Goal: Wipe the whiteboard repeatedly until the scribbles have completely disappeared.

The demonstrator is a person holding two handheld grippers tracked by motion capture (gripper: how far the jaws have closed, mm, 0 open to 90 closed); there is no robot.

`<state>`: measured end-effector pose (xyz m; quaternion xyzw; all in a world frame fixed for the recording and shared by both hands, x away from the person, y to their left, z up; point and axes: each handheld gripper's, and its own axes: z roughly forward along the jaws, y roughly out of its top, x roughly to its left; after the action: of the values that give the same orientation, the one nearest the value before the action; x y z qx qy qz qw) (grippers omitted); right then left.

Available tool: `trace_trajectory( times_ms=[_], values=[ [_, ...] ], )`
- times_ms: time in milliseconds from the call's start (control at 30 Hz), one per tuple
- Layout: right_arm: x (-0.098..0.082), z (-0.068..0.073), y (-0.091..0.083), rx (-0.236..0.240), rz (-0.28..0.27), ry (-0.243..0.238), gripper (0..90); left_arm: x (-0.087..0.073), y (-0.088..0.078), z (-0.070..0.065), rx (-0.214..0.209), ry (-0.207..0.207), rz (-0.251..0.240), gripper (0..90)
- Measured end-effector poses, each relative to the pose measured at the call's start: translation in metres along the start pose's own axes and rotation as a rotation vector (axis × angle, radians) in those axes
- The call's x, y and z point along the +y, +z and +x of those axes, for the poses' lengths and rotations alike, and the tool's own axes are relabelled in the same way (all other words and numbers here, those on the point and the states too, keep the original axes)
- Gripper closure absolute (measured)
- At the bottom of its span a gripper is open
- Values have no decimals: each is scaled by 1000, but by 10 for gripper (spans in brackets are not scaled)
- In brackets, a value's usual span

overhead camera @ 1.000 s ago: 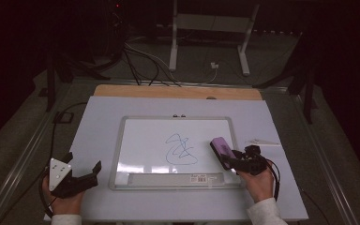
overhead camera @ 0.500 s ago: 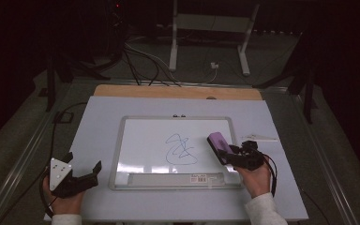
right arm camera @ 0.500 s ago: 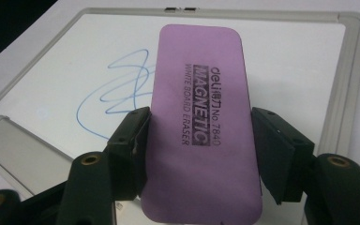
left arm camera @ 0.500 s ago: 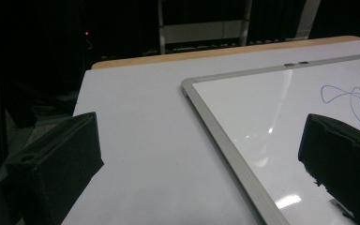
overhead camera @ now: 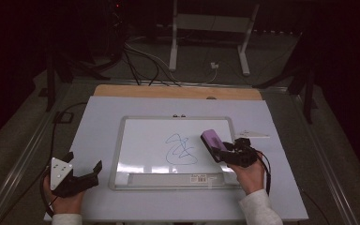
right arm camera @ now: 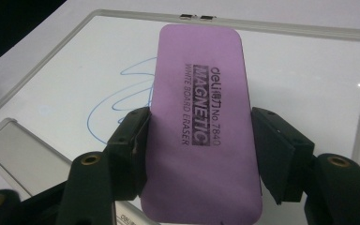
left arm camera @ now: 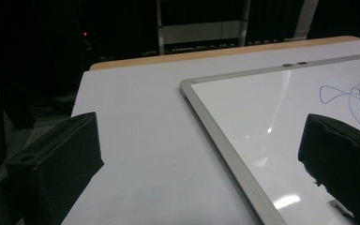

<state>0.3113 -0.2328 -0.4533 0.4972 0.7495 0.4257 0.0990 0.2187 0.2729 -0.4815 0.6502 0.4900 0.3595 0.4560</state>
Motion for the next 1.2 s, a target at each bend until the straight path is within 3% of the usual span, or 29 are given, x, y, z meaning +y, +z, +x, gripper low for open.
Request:
trace_trajectory(
  times_ms=[700,1200],
  values=[
    [11,19,29,-7,26,-74,407,-1,0,0,-1,2,5,6],
    [3,27,59,-82,82,-143,406,0,0,0,-1,1,3,6]
  ],
)
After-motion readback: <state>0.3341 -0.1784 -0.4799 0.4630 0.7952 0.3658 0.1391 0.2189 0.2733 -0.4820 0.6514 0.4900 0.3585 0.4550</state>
